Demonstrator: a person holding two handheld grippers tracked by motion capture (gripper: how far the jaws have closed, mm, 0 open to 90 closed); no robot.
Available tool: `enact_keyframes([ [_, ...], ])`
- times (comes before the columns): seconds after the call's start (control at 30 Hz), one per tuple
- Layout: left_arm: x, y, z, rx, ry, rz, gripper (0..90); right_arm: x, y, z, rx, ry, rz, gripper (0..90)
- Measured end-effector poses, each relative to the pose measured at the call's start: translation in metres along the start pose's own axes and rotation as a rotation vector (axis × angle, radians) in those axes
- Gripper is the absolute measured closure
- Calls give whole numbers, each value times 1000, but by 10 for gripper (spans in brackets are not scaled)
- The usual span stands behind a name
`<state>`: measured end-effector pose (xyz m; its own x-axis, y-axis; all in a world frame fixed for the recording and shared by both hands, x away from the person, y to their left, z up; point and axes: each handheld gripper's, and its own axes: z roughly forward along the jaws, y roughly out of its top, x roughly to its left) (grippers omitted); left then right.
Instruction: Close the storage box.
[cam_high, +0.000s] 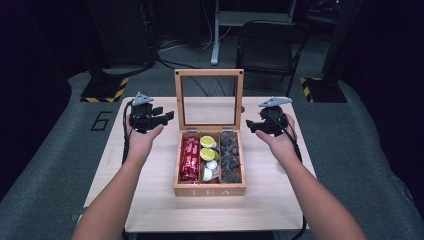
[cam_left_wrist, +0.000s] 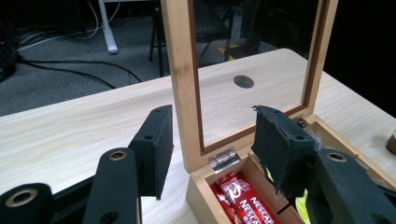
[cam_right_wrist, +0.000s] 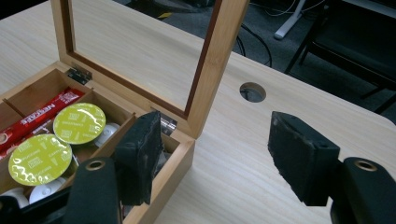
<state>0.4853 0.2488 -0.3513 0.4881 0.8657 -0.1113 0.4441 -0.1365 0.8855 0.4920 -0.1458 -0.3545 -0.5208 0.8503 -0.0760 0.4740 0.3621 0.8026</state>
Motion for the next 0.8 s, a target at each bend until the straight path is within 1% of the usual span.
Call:
enact_keyframes([
  [0.07, 0, 0, 0, 4, -1, -2, 474, 1, 3, 2, -2, -9, 2, 344],
  [0.13, 1, 0, 0, 2, 1, 0, 474, 0, 6, 3, 0, -10, -8, 344],
  [0.17, 1, 0, 0, 6, 1, 0, 474, 0, 8, 4, 0, -11, 0, 344],
  [0.2, 2, 0, 0, 10, 1, 0, 474, 0, 9, 4, -3, -11, -9, 344],
  [0.23, 2, 0, 0, 7, 2, -2, 474, 0, 10, 6, -4, -11, 7, 344],
  [0.27, 2, 0, 1, 5, 3, -2, 474, 0, 11, 6, 1, -9, 0, 344],
  [0.33, 2, -1, 1, 7, 2, -3, 474, 0, 12, 8, -4, -7, 15, 344],
  [0.37, 2, -1, 2, 9, 2, -2, 474, 0, 13, 10, 0, -4, 6, 344],
  [0.4, 2, -1, 2, 9, 0, -3, 474, 0, 13, 12, 3, -5, 18, 344],
  [0.47, 2, -1, 4, 5, 0, -4, 474, -1, 13, 15, 5, -6, 10, 344],
  [0.5, 2, -1, 4, 4, 0, -3, 474, 0, 13, 16, 9, -5, 17, 344],
  [0.57, 3, -1, 7, 8, 0, -3, 474, 0, 13, 19, 8, 1, 19, 344],
  [0.67, 1, 0, 13, 12, -2, -6, 474, 2, 12, 23, 9, 13, 46, 344],
  [0.7, 1, 0, 14, 18, -3, -9, 474, 2, 12, 24, 11, 16, 33, 344],
  [0.77, 0, 1, 19, 14, -12, -13, 475, 6, 13, 24, 6, 16, 39, 347],
  [0.8, 0, 2, 20, 15, -16, -12, 475, 8, 14, 24, 2, 22, 26, 349],
])
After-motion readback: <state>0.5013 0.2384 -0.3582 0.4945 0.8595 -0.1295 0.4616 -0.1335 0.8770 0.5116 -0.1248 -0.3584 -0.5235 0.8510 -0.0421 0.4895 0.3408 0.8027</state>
